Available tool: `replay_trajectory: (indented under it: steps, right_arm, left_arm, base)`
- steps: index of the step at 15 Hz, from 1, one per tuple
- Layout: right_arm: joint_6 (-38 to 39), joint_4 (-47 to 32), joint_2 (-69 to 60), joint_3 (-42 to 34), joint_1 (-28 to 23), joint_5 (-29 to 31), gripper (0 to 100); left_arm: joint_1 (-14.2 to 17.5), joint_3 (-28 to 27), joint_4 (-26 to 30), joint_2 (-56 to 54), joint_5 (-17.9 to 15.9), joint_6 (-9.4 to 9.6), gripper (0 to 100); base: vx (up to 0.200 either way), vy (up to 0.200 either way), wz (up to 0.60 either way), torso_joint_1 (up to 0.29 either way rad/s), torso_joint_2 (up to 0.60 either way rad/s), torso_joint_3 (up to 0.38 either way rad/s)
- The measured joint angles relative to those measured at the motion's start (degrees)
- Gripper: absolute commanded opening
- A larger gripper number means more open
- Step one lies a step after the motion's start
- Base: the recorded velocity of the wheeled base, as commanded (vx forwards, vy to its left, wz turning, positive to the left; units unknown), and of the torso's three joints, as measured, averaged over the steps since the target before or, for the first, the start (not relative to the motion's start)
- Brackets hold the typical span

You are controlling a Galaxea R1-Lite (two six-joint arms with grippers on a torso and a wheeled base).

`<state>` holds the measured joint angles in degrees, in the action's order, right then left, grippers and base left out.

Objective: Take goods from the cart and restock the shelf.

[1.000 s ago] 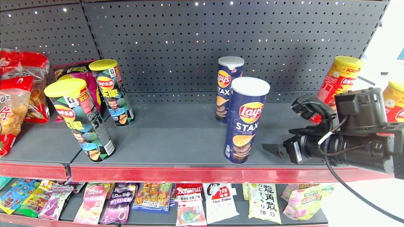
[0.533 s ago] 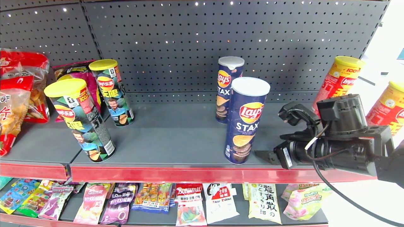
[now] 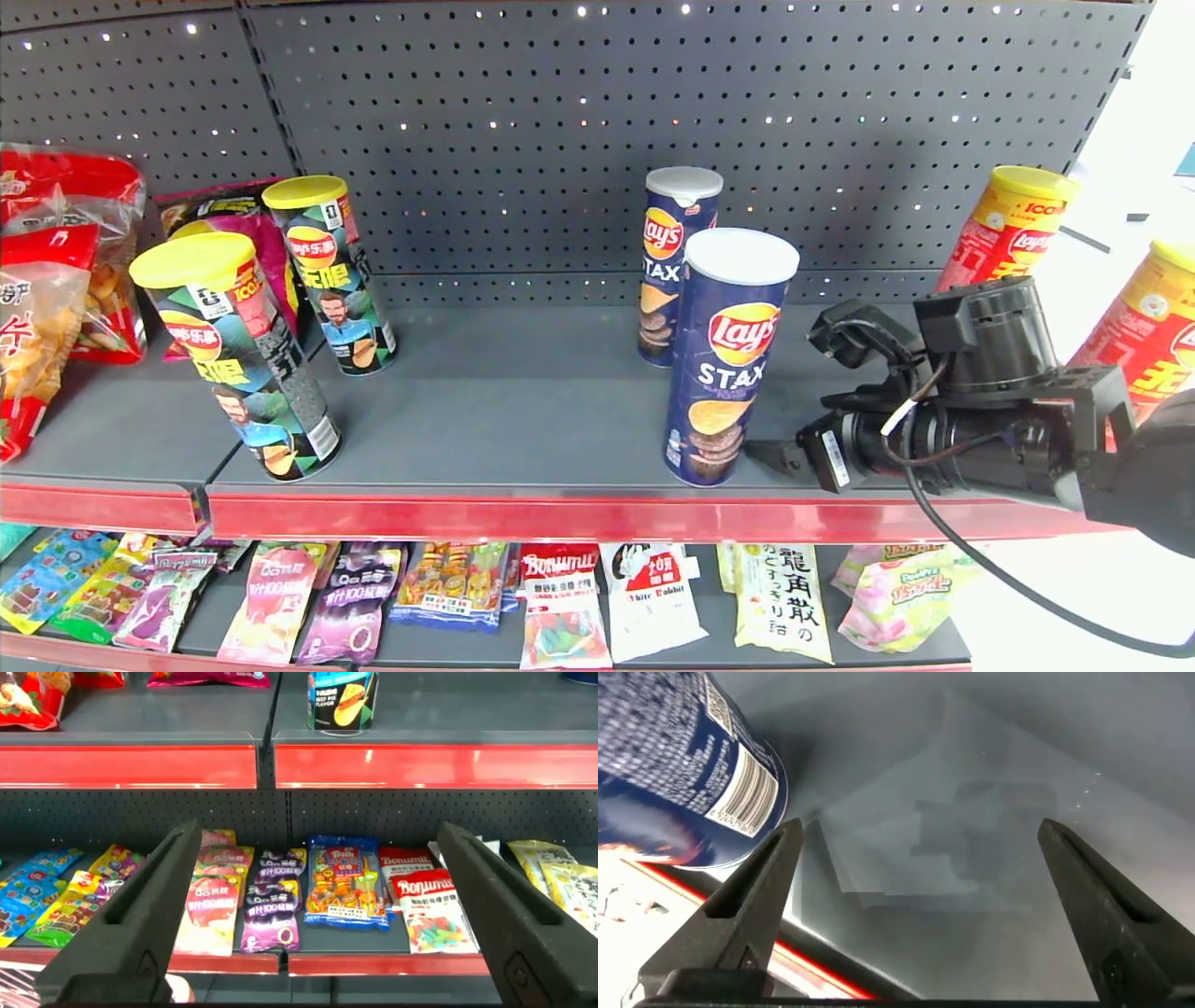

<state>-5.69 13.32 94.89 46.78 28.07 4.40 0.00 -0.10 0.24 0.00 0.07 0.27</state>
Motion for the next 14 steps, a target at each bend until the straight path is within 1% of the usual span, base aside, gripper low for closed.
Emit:
replay_trajectory:
  steps: [11, 14]
  right_arm:
    - [0.01, 0.06, 2.73, 1.84, 2.40, 0.06, 100]
    - [0.04, 0.13, 3.10, 2.08, 3.51, 0.90, 100]
  left_arm:
    - [0.00, 0.00, 0.00, 0.00, 0.00, 0.00, 100]
    - [0.00, 0.00, 0.02, 0.00, 0.00, 0.00, 100]
  base:
    - [0.000, 0.000, 0.00, 0.000, 0.00, 0.000]
    - [0.000, 0.000, 0.00, 0.000, 0.00, 0.000]
